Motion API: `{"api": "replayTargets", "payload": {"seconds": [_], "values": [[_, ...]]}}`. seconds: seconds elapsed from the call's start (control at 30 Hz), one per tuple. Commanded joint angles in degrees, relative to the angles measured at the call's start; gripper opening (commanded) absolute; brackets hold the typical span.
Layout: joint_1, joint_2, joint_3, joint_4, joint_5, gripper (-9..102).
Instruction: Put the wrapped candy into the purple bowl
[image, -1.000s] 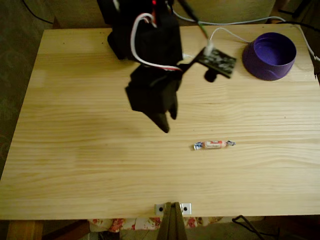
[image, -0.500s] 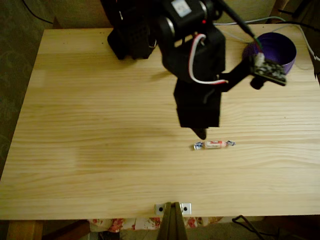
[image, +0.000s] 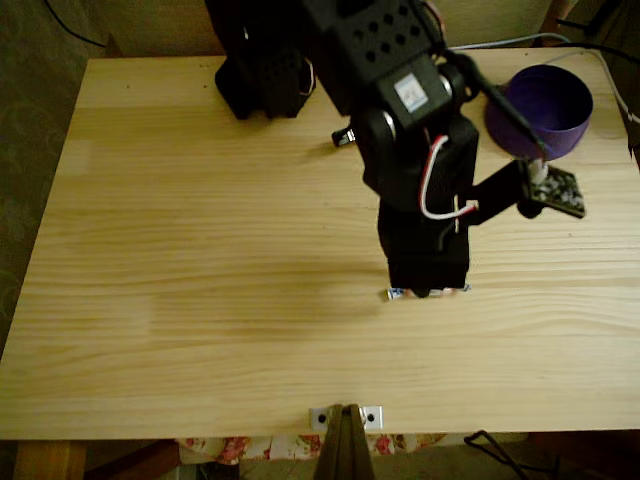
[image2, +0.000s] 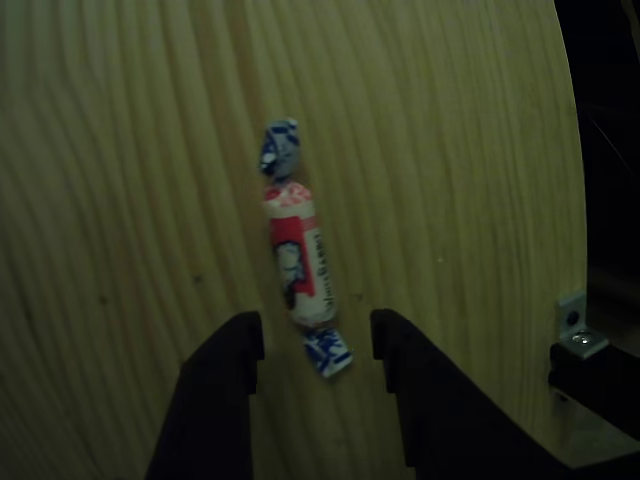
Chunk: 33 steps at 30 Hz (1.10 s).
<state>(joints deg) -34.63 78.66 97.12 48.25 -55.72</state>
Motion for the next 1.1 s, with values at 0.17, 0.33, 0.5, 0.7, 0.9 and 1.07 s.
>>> {"api": "replayTargets", "payload": {"seconds": [0.17, 0.33, 0.5, 0.7, 0.9, 1.07], "values": [[0.4, -3.2, -7.9, -0.6, -0.8, 20], [0.0, -4.1, -8.0, -0.6, 0.8, 19], [-0.4, -5.0, -6.9, -1.1, 1.5, 18], [-1.1, -5.6, -5.4, -3.3, 3.4, 18], [-1.8, -6.5, -3.5, -5.1, 4.1, 17], [-1.8, -6.9, -0.6, -7.1, 4.7, 17]]}}
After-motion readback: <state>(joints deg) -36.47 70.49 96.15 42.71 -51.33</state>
